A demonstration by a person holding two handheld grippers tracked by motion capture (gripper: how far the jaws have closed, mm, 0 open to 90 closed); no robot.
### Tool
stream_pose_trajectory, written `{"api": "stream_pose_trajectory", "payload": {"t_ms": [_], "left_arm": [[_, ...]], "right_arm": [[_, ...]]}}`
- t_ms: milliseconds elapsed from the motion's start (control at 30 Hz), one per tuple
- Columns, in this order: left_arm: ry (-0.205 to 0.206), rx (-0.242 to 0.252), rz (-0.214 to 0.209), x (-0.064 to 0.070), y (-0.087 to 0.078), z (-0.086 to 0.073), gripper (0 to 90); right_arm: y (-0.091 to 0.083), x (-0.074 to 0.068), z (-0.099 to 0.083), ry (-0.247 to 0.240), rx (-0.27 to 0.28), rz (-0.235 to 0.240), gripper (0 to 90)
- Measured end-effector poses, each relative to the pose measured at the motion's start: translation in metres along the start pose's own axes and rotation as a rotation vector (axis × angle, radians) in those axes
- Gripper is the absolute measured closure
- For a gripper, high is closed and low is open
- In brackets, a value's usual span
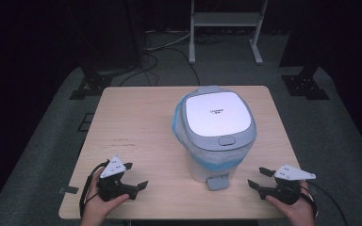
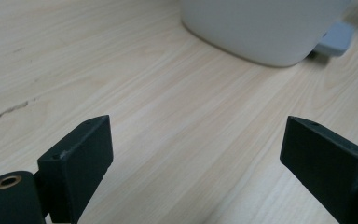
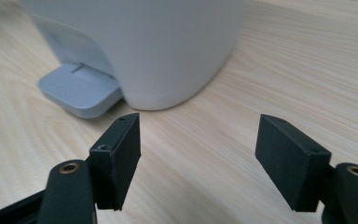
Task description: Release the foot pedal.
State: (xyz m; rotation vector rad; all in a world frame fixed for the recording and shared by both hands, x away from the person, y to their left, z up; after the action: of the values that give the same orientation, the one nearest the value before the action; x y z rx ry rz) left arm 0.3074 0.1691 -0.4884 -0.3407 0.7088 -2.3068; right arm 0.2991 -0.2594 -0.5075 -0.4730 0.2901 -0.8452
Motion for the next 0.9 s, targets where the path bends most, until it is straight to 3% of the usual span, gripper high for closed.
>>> {"api": "stream_pose_trajectory", "payload": {"t_ms": [300, 633, 900], "left_arm": [[0.008, -0.089, 0.016, -0.004, 0.015, -0.018, 8.6], [0.020, -0.160, 0.035, -0.010, 0.026, -0.035, 8.6], [0.027, -0.162, 0.058, -0.015, 0.028, -0.038, 6.4]], "right_arm": [[0.000, 0.024, -0.012, 0.045, -0.039, -0.058, 27.4], [0.004, 0.033, -0.021, 0.078, -0.085, -0.095, 26.6], [0.007, 0.038, -0.026, 0.094, -0.120, -0.115, 25.3]]}}
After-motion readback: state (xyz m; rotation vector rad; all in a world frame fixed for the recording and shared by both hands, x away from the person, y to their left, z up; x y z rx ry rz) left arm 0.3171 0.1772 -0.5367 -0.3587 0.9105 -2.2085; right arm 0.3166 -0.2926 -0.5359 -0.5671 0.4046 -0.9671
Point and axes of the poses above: each handheld gripper's, and its own axes: y roughly forward along the jaws, z roughly out of its top, x roughly to its right, the point moved 8 cm from there along y, roughly forward along the jaws, and after that the axes turned 1 degree about x, right-handed, at the moved point
